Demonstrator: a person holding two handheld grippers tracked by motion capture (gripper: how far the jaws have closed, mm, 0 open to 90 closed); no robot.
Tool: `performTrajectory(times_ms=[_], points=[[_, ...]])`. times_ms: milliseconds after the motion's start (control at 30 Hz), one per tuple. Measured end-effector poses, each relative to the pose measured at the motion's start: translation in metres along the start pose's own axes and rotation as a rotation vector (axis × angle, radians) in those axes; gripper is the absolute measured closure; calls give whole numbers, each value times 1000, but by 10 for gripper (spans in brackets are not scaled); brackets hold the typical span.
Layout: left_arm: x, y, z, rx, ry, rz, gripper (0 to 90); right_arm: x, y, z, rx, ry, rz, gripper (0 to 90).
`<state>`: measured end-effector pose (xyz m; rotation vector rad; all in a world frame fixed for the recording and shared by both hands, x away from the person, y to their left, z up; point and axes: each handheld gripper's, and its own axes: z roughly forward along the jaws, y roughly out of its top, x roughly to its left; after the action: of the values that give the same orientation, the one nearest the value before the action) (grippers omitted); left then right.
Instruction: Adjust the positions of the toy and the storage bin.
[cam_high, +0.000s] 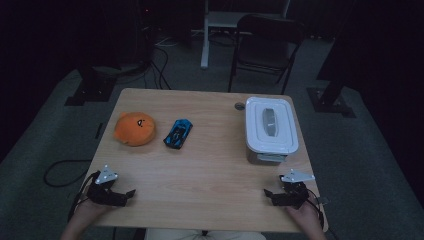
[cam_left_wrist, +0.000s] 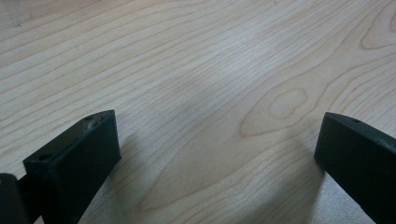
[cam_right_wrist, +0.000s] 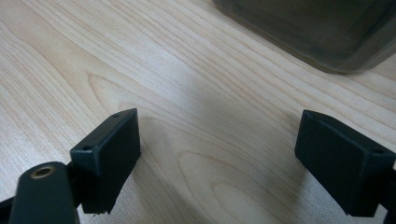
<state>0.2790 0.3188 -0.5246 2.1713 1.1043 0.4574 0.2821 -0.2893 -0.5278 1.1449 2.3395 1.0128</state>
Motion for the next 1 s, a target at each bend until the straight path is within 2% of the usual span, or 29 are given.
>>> performTrajectory(times_ms=[367,633,733,1000], points=[[-4,1,1,5,21,-22,8,0,0,0,0,-6,6,136],[-14,11,6,23,40,-15,8,0,0,0,0,-11,11,136],[-17,17,10,34,39,-8,8,0,0,0,0,-11,12,136],[-22,36,25,41,2,-10,8,0,0,0,0,-12,12,136]])
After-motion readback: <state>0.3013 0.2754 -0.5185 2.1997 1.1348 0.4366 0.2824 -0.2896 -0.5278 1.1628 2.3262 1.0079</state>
